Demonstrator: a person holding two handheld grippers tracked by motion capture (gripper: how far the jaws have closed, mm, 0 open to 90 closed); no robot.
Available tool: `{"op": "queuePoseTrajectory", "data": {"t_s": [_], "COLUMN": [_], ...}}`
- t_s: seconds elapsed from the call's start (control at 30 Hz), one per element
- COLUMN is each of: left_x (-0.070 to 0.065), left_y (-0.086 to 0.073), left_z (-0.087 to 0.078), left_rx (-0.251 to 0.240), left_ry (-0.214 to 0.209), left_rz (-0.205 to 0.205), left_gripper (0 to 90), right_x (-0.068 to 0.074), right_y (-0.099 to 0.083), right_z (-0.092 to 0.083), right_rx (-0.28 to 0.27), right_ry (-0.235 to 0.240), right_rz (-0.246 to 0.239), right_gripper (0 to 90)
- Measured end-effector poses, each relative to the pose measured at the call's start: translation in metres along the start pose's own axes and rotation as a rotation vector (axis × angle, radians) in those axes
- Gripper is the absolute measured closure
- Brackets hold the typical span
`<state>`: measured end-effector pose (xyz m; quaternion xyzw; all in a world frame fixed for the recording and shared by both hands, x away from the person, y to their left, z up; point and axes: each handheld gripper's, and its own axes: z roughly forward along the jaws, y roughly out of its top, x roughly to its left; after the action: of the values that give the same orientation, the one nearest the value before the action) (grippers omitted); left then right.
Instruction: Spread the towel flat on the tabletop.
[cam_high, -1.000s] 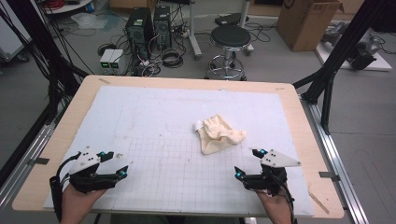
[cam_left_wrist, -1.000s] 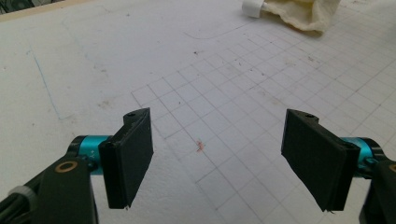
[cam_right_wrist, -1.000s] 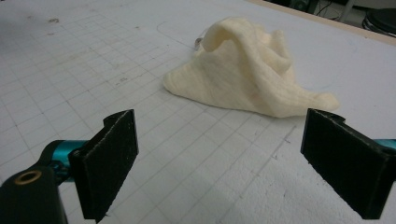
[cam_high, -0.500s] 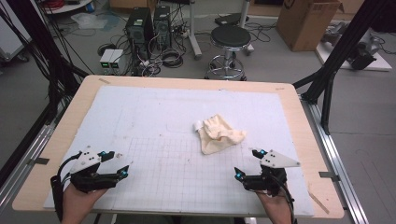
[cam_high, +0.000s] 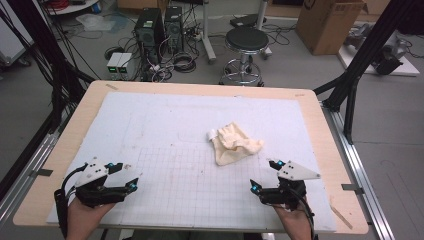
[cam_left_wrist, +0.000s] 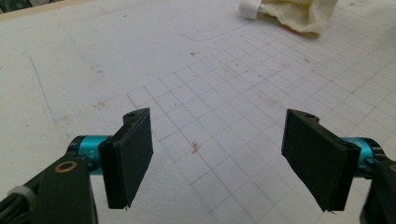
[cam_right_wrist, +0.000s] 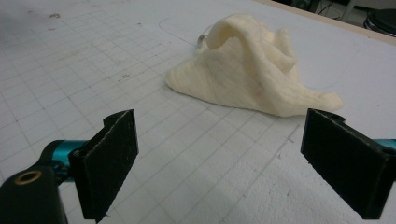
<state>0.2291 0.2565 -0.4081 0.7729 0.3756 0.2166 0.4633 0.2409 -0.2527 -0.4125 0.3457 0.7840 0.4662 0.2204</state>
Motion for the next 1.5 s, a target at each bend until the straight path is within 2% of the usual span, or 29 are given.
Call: {"op": "queuePoseTrajectory", "data": {"t_s": [0.17, 0.3, 0.63, 0.7, 0.8, 0.83, 0.9, 0.97, 1.03, 1.13, 1.27, 1.33, 1.37, 1.4, 1.47, 1.5], "left_x": [0.001, 0.002, 0.008, 0.008, 0.008, 0.008, 0.008, 0.008, 0.008, 0.008, 0.009, 0.009, 0.009, 0.009, 0.009, 0.009], "left_y": [0.0, -0.001, -0.002, -0.002, -0.001, -0.001, -0.001, -0.001, 0.0, 0.0, 0.001, 0.001, 0.001, 0.001, 0.001, 0.001], "left_z": [0.0, 0.0, 0.002, 0.002, 0.002, 0.002, 0.003, 0.002, 0.002, 0.002, 0.004, 0.005, 0.005, 0.006, 0.006, 0.006], "left_rx": [0.004, 0.003, 0.004, 0.004, 0.003, 0.003, -0.001, 0.0, 0.001, -0.002, -0.003, -0.001, -0.001, 0.002, 0.005, 0.005], "left_ry": [0.001, 0.008, 0.012, 0.013, 0.013, 0.013, 0.019, 0.023, 0.025, 0.023, 0.021, 0.015, 0.015, 0.014, 0.013, 0.015], "left_rz": [-0.001, -0.007, -0.028, -0.026, -0.025, -0.022, -0.033, -0.031, -0.029, -0.034, -0.03, -0.028, -0.027, -0.024, -0.021, -0.023], "left_gripper": [25.1, 25.2, 25.2, 25.2, 25.2, 25.2, 23.9, 23.7, 23.5, 23.0, 23.0, 23.1, 23.0, 23.0, 23.0, 23.1], "right_x": [-0.002, -0.006, -0.021, -0.024, -0.027, -0.027, -0.031, -0.032, -0.034, -0.034, -0.034, -0.034, -0.035, -0.035, -0.036, -0.038], "right_y": [0.001, 0.006, 0.031, 0.038, 0.054, 0.054, 0.068, 0.072, 0.079, 0.083, 0.079, 0.077, 0.073, 0.072, 0.07, 0.067], "right_z": [0.004, 0.007, 0.018, 0.022, 0.032, 0.032, 0.043, 0.048, 0.055, 0.07, 0.096, 0.101, 0.109, 0.113, 0.117, 0.123], "right_rx": [0.014, 0.017, 0.007, 0.009, 0.014, 0.014, 0.037, 0.042, 0.047, 0.06, 0.155, 0.173, 0.213, 0.227, 0.239, 0.257], "right_ry": [0.005, 0.002, 0.008, 0.012, 0.023, 0.023, 0.043, 0.047, 0.067, 0.073, 0.091, 0.099, 0.101, 0.098, 0.096, 0.095], "right_rz": [0.013, 0.006, 0.014, 0.024, 0.006, 0.006, 0.012, 0.013, 0.016, 0.001, -0.025, -0.026, -0.021, -0.024, -0.027, -0.02], "right_gripper": [10.5, 10.5, 10.5, 10.5, 10.7, 10.7, 10.9, 11.1, 16.8, 17.7, 26.0, 28.4, 29.6, 33.9, 35.8, 40.8]}}
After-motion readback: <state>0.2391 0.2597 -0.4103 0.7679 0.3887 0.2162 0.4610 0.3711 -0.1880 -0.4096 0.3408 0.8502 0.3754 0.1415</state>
